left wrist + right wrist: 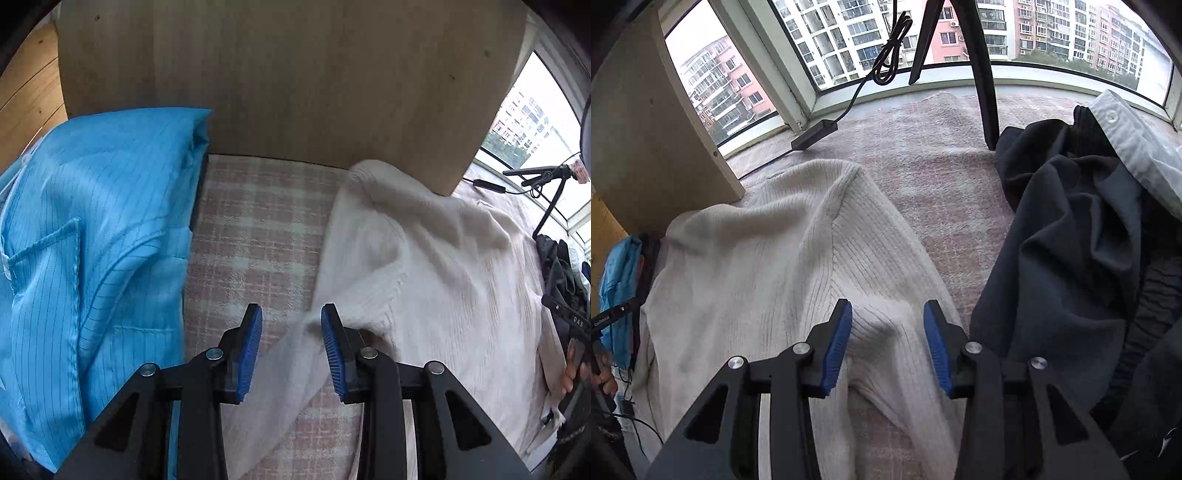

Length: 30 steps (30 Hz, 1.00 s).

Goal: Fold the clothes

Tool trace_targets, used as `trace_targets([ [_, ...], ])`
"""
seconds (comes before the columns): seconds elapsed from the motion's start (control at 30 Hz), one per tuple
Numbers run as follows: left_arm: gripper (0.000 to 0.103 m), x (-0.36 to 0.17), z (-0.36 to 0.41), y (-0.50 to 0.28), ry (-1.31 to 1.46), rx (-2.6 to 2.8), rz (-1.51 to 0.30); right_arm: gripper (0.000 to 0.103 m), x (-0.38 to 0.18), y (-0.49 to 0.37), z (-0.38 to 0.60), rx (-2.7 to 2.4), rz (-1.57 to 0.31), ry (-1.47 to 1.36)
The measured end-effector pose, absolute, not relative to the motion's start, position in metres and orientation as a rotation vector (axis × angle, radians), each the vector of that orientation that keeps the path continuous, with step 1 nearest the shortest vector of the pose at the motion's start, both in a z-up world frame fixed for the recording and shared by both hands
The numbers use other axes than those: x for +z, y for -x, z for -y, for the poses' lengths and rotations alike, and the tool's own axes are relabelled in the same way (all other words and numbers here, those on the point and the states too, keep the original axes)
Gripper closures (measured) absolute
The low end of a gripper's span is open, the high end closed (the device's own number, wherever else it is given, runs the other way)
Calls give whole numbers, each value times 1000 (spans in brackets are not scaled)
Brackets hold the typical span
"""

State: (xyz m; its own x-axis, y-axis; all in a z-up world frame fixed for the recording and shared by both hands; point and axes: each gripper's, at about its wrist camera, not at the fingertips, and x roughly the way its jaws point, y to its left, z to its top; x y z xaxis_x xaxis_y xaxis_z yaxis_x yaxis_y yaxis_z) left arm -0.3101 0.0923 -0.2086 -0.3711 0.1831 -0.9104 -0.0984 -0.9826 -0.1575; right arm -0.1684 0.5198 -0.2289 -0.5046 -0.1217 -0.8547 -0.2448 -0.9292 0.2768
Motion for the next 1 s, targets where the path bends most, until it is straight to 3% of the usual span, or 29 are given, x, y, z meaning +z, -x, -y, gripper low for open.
trace_targets([
  [0.07,56,-212,-105,300,1644,2380,155,63,-223,158,-513,2641,-602,1551],
  [0.2,54,-227,-121,316,1676,2355,238,63,-229,146,-492,2666,-657,1638],
  [0.27,62,-236,-121,329,1660,2377,275,63,-237,144,-483,2651,-614,1670],
  [0.33,75,-239,-116,339,1704,2551,113,63,-243,144,-477,2623,-551,1687],
  [0.37,68,-237,-111,340,1715,2597,109,63,-244,143,-475,2606,-512,1684],
  [0.47,66,-224,-99,328,1707,2495,239,63,-232,130,-477,2635,-530,1670],
  [0.63,53,-192,-96,265,1672,2378,96,63,-197,82,-479,2693,-567,1675],
  [0.8,52,-171,-73,174,1716,2235,64,63,-169,2,-471,2745,-552,1736],
  [0.9,47,-169,-53,124,1759,2203,93,61,-157,-47,-475,2750,-709,1697],
  [0.93,39,-175,-52,110,1786,2188,121,60,-161,-58,-471,2731,-704,1700],
  [1.0,37,-196,-60,90,1846,2125,129,58,-173,-78,-462,2686,-662,1715],
])
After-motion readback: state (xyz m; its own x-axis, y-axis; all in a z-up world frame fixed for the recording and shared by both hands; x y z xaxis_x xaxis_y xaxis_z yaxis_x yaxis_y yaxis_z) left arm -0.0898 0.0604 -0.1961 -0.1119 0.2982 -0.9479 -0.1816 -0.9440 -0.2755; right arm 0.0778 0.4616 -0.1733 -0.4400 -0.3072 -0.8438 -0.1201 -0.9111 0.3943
